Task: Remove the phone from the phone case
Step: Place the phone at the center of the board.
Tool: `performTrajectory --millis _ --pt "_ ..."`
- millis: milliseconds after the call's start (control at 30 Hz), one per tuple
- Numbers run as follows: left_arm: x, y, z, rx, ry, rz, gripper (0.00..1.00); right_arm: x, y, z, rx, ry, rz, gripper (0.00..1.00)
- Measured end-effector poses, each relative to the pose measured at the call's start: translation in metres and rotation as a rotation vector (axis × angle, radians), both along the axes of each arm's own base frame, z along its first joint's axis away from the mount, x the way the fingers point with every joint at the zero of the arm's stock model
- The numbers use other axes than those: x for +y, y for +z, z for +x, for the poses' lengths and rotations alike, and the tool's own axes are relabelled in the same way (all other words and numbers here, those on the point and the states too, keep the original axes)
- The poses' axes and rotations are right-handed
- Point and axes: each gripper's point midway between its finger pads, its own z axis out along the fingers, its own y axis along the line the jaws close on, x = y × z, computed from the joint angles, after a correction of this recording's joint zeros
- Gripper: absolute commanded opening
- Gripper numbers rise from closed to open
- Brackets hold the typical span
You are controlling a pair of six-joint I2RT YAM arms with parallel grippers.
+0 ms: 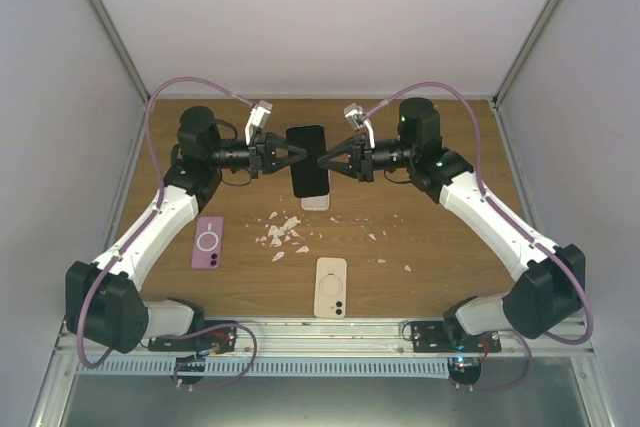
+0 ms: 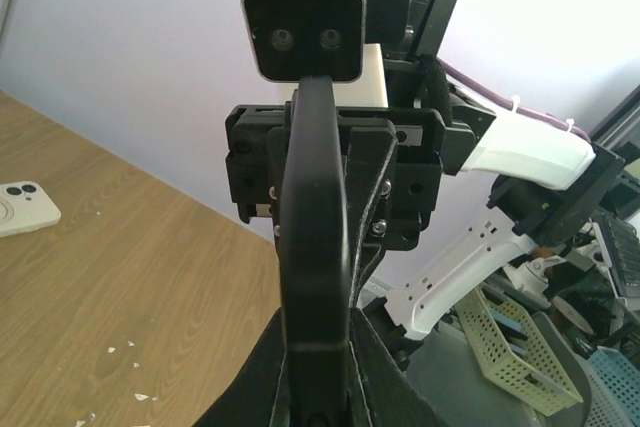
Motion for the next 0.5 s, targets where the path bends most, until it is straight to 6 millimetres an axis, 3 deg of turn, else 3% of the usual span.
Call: performTrajectory --millis 67,200,267,367,500 --pt "0.000 0.001 0.000 -0.007 -0.005 0.001 0.15 -0.001 0.001 0.000 0.001 0.003 0.004 0.01" --pt "0.000 0.004 0.007 -0.024 0.032 0.009 0.69 -0.004 -0.003 0.003 0.017 -0.004 0.008 0.00" --pt "0.001 0.006 0.012 -0.029 0.057 0.011 0.86 -0.010 -0.013 0.009 0.048 -0.029 -0.005 0.00" --pt "0.003 0.005 0.018 -0.027 0.092 0.017 0.98 -0.022 -0.028 0.021 0.087 -0.081 -0.023 0.01" --pt "0.006 -0.001 0.027 -0.004 0.130 0.032 0.99 -0.040 -0.042 0.036 0.120 -0.143 -0.042 0.01"
